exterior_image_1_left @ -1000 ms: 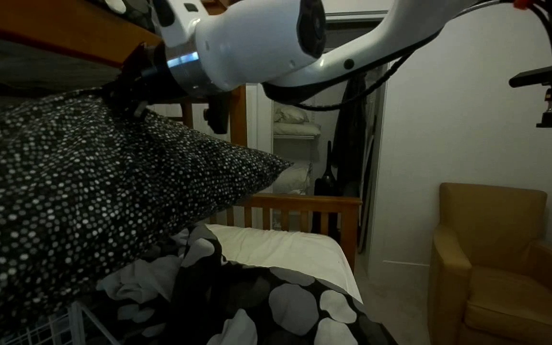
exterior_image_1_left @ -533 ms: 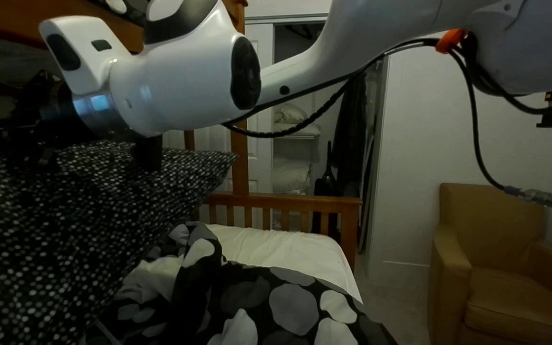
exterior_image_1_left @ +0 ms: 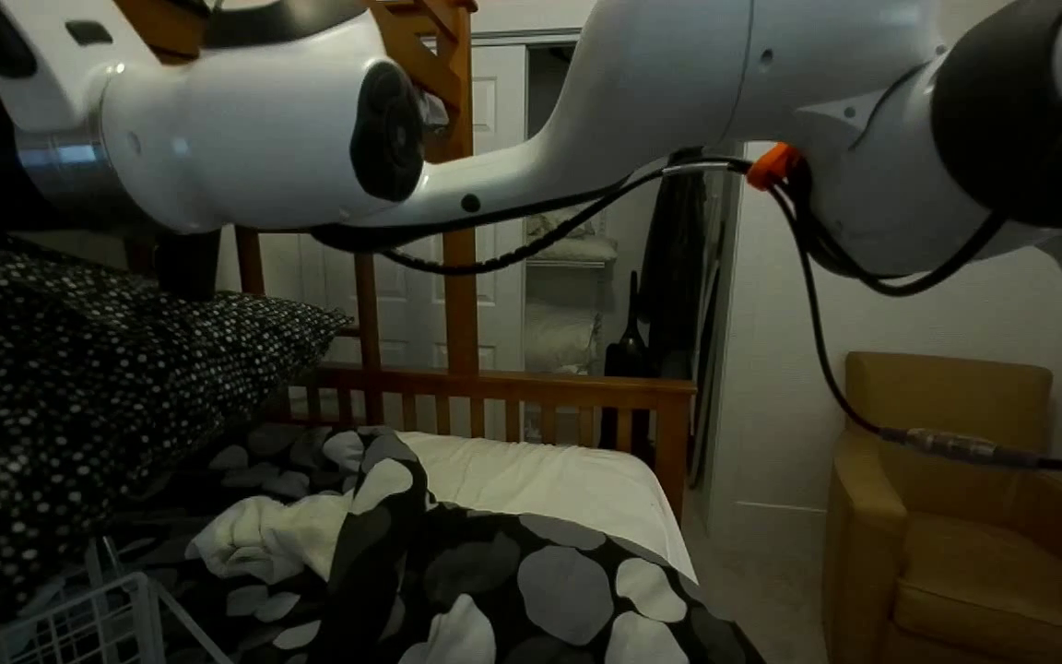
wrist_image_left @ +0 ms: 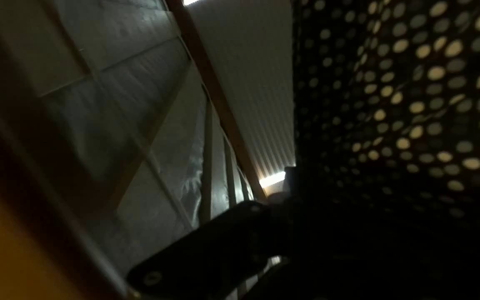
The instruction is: Pick up the black pillow and put it on the white rack
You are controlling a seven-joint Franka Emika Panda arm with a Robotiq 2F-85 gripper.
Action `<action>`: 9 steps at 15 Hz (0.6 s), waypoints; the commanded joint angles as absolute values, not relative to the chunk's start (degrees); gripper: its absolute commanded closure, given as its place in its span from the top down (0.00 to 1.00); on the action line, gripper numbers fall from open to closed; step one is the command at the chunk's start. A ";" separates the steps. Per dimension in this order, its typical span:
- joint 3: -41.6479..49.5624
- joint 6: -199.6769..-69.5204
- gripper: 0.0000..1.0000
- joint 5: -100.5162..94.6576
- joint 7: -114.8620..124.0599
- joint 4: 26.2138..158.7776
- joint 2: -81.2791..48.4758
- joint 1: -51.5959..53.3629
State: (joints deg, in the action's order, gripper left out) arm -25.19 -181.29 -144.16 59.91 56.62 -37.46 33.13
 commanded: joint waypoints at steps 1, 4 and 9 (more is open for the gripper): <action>-26.48 -186.16 0.35 -144.16 57.97 48.93 -44.55 31.66; -26.52 -187.44 0.58 -144.15 58.61 46.97 -46.23 30.71; -19.20 -171.57 0.95 -139.98 62.48 59.84 -36.38 28.12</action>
